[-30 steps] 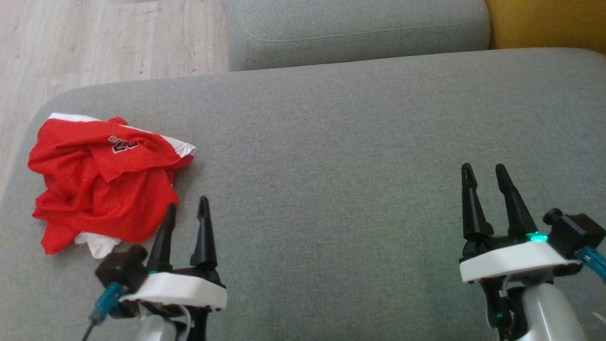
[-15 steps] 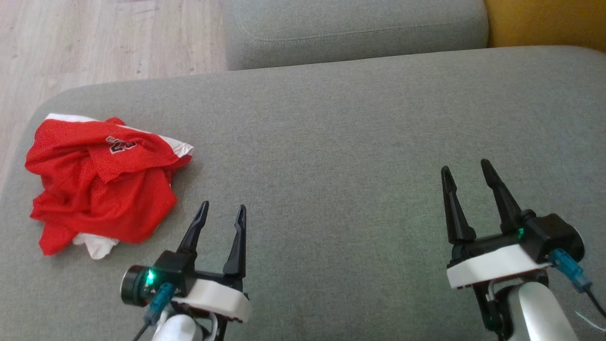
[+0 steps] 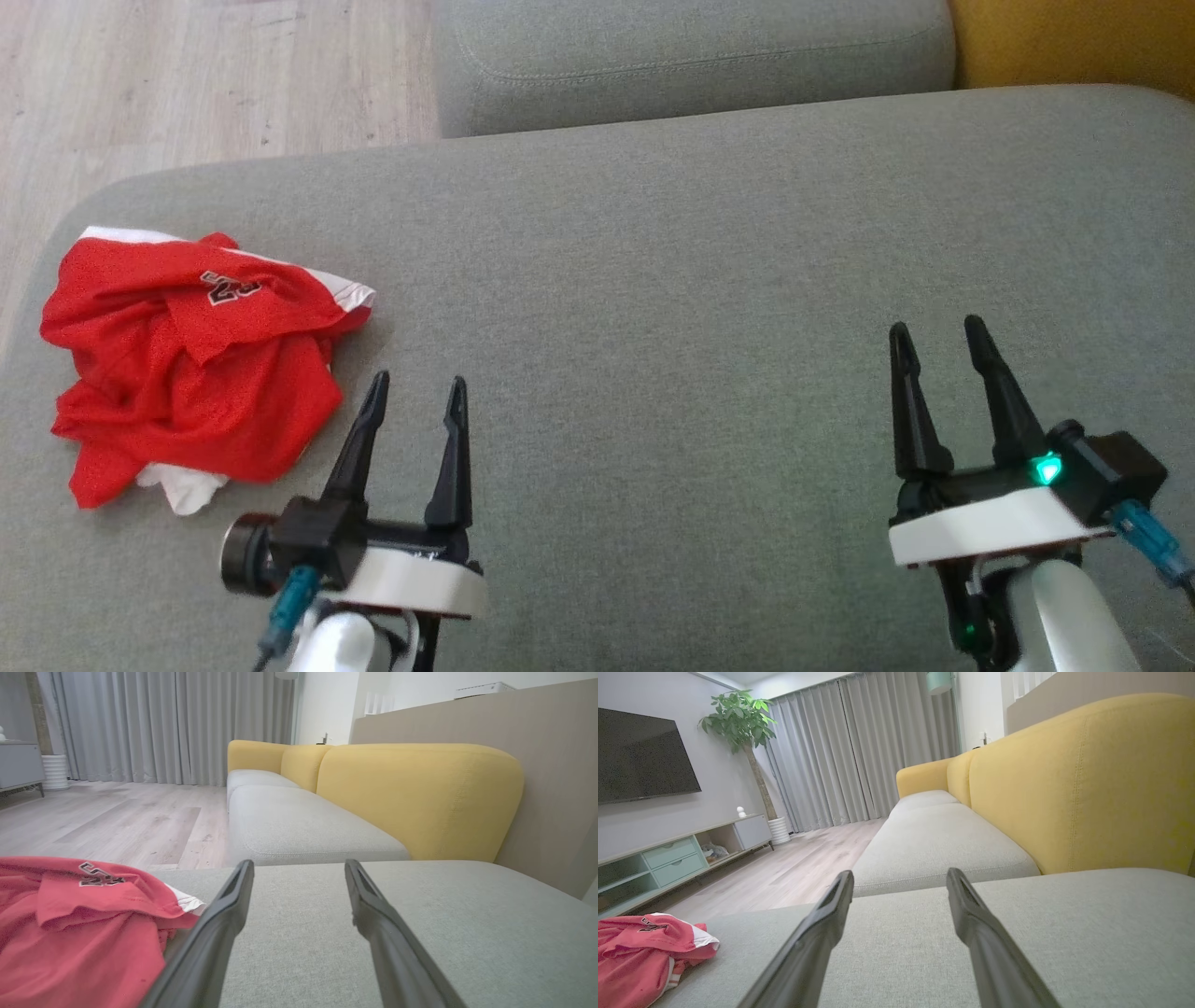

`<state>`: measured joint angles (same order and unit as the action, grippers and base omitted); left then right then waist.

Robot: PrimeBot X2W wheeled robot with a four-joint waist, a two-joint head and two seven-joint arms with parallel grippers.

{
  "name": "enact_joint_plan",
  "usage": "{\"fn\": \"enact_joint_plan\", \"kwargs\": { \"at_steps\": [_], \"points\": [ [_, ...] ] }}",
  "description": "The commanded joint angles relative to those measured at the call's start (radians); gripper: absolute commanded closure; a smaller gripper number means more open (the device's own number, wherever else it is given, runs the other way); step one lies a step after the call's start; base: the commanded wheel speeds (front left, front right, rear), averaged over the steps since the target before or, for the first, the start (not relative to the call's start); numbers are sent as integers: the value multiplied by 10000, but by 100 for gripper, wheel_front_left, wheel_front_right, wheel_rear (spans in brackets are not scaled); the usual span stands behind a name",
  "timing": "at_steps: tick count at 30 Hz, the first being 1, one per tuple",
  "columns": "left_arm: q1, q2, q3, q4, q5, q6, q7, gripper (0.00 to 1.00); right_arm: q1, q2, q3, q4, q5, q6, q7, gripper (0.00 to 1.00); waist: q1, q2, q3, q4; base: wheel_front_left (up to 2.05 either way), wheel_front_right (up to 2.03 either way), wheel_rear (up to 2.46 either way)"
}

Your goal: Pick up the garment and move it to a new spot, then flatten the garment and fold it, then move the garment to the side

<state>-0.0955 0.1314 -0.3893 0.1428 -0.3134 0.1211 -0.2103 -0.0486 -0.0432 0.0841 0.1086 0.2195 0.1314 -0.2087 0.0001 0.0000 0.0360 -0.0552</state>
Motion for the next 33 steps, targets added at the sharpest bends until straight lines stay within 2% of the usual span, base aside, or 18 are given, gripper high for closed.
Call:
{"fn": "enact_joint_plan", "kwargs": {
  "at_steps": [1, 8, 15, 28, 33],
  "points": [
    [-179, -8, 300, -345, 250, -53, -111, 0, -198, -63, 228, -287, -152, -7, -126, 0, -1, 0, 0, -6, 0, 0, 0],
    [23, -242, 293, 754, 782, -636, -317, 0, -159, -66, 562, 713, -282, -7, -332, 0, -1, 0, -62, -53, 0, 0, 0],
    [18, -458, 442, 837, 1626, -792, -515, 0, -311, -70, 798, 1138, -473, -7, -531, 0, -1, 0, -118, -88, 0, 0, 0],
    [242, -733, 1019, 914, 1656, -1151, -515, 0, -410, -70, 839, 1410, -30, -7, -531, 0, -1, 0, -227, -75, 0, 0, 0],
    [302, -781, 1243, 995, 1434, -1206, -515, 0, -367, -70, 931, 1377, -19, -7, -531, 0, -1, 0, -288, 125, 0, 0, 0]
  ]
}}
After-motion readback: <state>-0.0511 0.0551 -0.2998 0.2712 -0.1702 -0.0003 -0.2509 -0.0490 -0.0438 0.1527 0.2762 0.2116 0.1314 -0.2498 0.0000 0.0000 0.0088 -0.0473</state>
